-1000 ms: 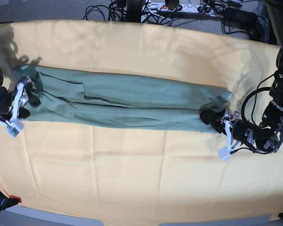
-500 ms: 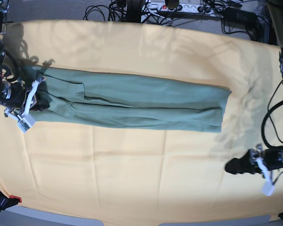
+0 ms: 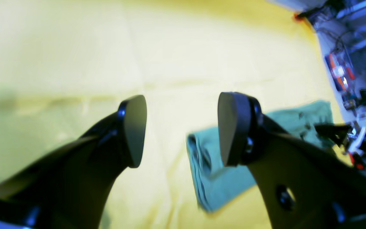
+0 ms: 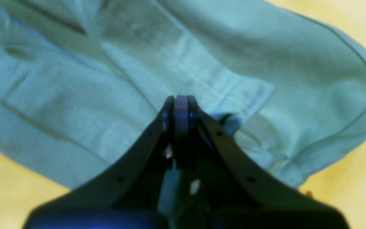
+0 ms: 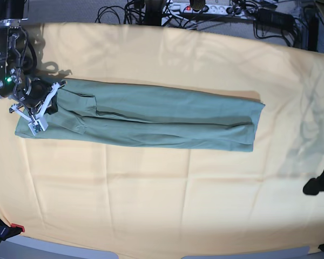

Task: Fold the T-shirt properly
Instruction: 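Move the left gripper to the opposite shirt end and pinch it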

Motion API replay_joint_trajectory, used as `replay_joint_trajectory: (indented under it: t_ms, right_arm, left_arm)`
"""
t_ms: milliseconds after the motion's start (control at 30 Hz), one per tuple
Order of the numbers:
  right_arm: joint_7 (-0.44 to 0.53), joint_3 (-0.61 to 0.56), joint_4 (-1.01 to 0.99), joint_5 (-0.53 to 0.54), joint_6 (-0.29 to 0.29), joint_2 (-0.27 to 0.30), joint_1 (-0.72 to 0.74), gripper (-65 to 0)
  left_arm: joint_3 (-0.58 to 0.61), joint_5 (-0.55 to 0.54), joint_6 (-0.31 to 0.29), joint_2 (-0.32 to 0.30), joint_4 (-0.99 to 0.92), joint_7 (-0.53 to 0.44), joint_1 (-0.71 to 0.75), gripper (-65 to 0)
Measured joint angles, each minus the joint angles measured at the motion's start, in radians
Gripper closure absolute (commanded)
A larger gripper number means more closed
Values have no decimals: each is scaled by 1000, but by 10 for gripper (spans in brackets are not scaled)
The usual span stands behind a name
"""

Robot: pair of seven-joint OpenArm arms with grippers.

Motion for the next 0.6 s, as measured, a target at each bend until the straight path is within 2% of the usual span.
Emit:
replay_joint_trajectory:
  t_ms: [133,333,600]
  right_arm:
    - [-1,1,0,-7,0,-21,0,0]
    - [3,3,0,-7,0,-21,0,0]
    - [3,3,0,-7,0,-21,0,0]
  left_arm:
    - [2,-44,0,4,0,18,103,-373]
    - [3,-44,0,16,0,17,245,-373]
    - [3,-43,0,74,0,31,341,-373]
